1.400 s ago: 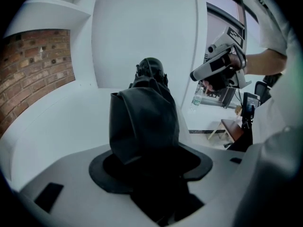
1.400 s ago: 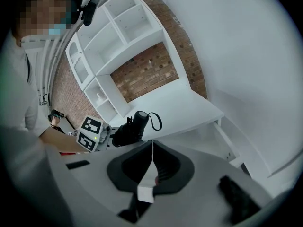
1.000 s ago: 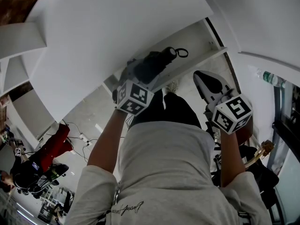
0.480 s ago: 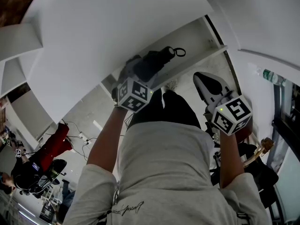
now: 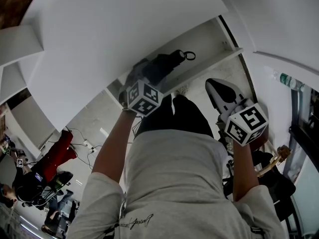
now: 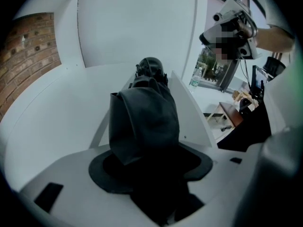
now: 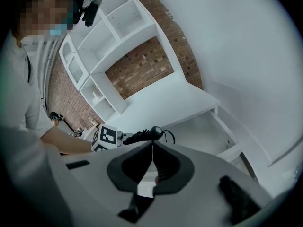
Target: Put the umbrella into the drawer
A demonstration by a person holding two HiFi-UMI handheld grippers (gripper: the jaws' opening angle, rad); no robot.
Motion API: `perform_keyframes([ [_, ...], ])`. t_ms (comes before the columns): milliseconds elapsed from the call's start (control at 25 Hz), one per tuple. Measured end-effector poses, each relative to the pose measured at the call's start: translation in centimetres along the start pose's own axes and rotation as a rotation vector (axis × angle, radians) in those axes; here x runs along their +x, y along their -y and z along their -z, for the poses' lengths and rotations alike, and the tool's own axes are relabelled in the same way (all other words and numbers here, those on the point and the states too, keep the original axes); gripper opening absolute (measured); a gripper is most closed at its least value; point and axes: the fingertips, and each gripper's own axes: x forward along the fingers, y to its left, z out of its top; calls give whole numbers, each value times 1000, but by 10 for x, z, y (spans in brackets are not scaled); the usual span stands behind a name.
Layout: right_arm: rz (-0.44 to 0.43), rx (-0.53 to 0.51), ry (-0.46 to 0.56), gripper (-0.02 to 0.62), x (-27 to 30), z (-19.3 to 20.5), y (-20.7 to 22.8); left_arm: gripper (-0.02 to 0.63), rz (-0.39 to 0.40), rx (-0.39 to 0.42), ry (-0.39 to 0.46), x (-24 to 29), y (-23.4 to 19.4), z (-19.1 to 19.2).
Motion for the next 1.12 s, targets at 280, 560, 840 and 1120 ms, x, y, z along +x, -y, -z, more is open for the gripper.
perform_keyframes([
  [280, 4, 5, 8, 28, 5, 2, -2, 276, 6, 5, -24, 9, -3, 12],
  [560, 14, 17, 5, 28, 2, 4, 1, 276, 15, 10, -41, 19, -4, 11],
  [840, 23, 27, 7, 28, -2, 8, 9, 276, 19, 0, -54, 31, -5, 10],
  [1120, 36, 35, -2, 28, -4, 9, 11, 276, 20, -8, -80, 40, -7, 15],
])
